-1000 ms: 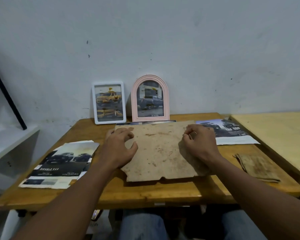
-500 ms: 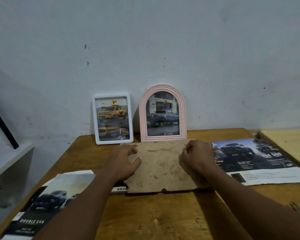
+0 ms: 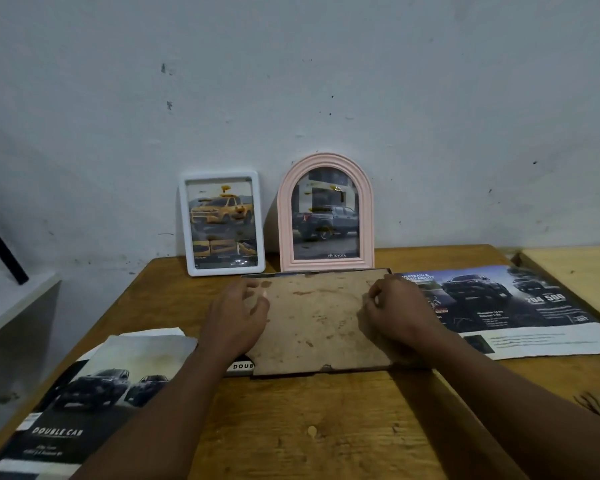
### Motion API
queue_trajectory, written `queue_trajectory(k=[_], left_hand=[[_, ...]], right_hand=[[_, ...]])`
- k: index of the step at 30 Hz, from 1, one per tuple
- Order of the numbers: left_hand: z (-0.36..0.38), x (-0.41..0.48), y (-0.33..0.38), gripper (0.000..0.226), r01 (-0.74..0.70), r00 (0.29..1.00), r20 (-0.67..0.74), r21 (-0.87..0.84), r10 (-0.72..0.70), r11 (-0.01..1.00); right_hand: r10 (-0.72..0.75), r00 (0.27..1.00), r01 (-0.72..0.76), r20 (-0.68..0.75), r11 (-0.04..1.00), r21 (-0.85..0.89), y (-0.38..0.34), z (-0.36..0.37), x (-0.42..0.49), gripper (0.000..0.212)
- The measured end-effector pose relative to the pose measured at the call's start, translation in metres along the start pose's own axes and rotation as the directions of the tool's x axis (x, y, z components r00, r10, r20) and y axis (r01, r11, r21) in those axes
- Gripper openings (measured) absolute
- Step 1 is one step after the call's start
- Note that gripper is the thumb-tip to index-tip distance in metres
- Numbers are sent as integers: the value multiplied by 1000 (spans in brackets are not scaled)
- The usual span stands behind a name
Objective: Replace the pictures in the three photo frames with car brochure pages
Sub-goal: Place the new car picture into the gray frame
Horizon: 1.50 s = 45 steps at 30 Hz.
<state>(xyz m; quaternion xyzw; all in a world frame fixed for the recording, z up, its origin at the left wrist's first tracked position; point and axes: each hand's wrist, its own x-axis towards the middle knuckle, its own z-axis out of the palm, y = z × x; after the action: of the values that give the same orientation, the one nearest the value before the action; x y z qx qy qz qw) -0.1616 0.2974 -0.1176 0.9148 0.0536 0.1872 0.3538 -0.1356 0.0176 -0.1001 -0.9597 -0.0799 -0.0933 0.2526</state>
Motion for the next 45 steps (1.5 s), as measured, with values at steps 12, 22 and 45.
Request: queue_trajectory(k=[12, 22, 45], left_hand=[[1, -4, -8, 49, -120, 991, 79, 106, 111, 987], [1, -2, -3, 78, -114, 965, 259, 248, 48, 962], [-10, -2, 10, 137, -99, 854, 513, 330, -90, 939]], right_hand=[[-18, 997, 9, -69, 991, -137, 3, 8, -17, 31], [-8, 992, 27, 128, 989, -148, -1, 4, -8, 42], [-44, 952, 105, 303, 977, -187, -2, 2, -25, 83]])
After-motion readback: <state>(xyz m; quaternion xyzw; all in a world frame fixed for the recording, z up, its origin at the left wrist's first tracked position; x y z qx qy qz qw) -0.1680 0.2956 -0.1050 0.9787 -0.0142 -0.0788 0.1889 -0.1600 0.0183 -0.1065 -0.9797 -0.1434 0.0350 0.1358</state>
